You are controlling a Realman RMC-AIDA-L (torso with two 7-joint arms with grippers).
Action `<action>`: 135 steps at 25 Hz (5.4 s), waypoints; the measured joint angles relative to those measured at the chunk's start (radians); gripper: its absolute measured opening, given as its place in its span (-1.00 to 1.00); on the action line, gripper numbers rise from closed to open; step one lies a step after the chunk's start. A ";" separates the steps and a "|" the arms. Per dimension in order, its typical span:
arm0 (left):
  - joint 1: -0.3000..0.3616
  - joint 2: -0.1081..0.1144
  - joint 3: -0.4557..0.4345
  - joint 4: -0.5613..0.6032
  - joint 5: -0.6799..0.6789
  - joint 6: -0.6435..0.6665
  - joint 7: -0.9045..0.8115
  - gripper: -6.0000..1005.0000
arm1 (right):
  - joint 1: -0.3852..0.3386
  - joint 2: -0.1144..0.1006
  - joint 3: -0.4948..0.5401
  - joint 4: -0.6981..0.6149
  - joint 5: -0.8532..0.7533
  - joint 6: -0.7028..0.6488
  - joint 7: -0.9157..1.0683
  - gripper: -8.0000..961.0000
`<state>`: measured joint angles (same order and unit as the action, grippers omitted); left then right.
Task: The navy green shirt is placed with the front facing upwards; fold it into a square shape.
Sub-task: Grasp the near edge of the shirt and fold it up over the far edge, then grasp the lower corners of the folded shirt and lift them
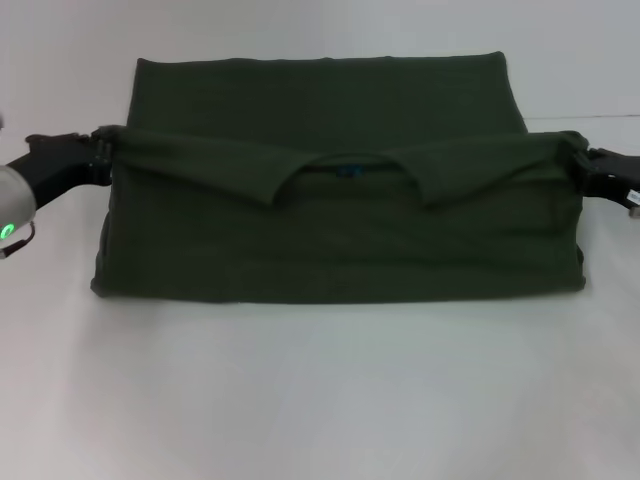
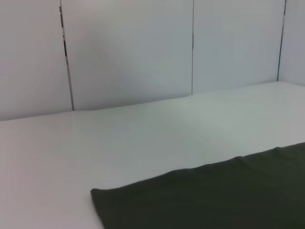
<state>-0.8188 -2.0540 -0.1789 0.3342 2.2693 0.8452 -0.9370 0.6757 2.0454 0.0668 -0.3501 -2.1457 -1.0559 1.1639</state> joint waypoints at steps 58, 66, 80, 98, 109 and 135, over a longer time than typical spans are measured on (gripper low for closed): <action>-0.071 -0.058 -0.011 -0.113 -0.282 -0.292 0.217 -0.22 | 0.138 0.015 -0.060 0.086 0.027 0.420 -0.061 0.38; -0.046 -0.052 -0.004 -0.111 -0.353 -0.283 0.143 0.54 | 0.103 0.002 -0.094 0.069 0.051 0.310 0.020 0.65; 0.142 -0.025 0.416 0.112 -0.337 0.146 -0.415 0.64 | -0.026 0.016 -0.269 -0.092 0.049 -0.088 0.121 0.65; 0.246 -0.033 0.569 0.428 0.029 0.486 -0.671 0.63 | -0.202 0.036 -0.469 -0.240 0.043 -0.528 0.014 0.65; 0.243 -0.042 0.699 0.448 0.114 0.328 -0.791 0.63 | -0.206 0.041 -0.547 -0.242 0.043 -0.567 0.013 0.64; 0.218 -0.055 0.797 0.407 0.163 0.222 -0.799 0.51 | -0.201 0.041 -0.564 -0.243 0.050 -0.569 0.025 0.62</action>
<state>-0.6004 -2.1088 0.6184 0.7410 2.4320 1.0668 -1.7357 0.4743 2.0861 -0.4976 -0.5928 -2.0962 -1.6253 1.1888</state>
